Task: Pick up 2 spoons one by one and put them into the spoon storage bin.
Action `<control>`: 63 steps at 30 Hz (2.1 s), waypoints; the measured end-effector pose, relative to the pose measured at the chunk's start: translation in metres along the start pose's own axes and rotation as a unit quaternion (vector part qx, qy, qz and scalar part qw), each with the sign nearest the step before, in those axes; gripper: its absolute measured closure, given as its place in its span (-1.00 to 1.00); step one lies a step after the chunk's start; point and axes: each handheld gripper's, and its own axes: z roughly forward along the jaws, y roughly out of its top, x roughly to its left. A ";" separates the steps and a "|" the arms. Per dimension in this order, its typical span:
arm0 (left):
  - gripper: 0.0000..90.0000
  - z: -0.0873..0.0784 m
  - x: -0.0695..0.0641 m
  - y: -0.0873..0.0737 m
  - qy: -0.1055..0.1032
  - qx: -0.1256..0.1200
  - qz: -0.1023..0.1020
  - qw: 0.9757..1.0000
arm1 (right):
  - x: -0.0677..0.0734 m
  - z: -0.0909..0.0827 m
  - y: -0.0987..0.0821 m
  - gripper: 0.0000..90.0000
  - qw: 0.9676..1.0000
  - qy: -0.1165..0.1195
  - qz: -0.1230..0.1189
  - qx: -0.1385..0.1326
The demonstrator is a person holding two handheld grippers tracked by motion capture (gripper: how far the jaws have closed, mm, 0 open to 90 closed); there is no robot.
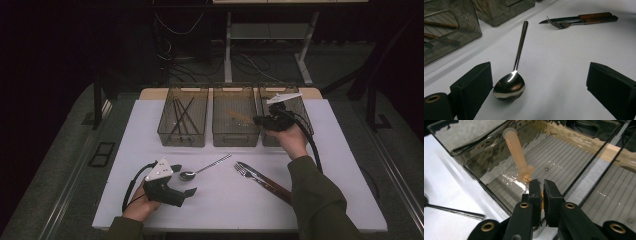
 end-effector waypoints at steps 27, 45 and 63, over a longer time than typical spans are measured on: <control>-0.87 0.000 0.000 0.000 0.000 0.000 0.000 1.000 | 0.008 0.013 0.004 0.12 1.000 0.001 0.004 0.014; -0.87 0.000 0.000 0.000 0.003 0.002 0.002 1.000 | 0.005 -0.042 -0.035 -0.55 0.999 0.024 0.006 -0.024; -0.87 0.000 0.001 -0.001 0.007 0.000 -0.004 1.000 | 0.018 -0.061 -0.100 -0.92 0.999 0.028 0.001 -0.032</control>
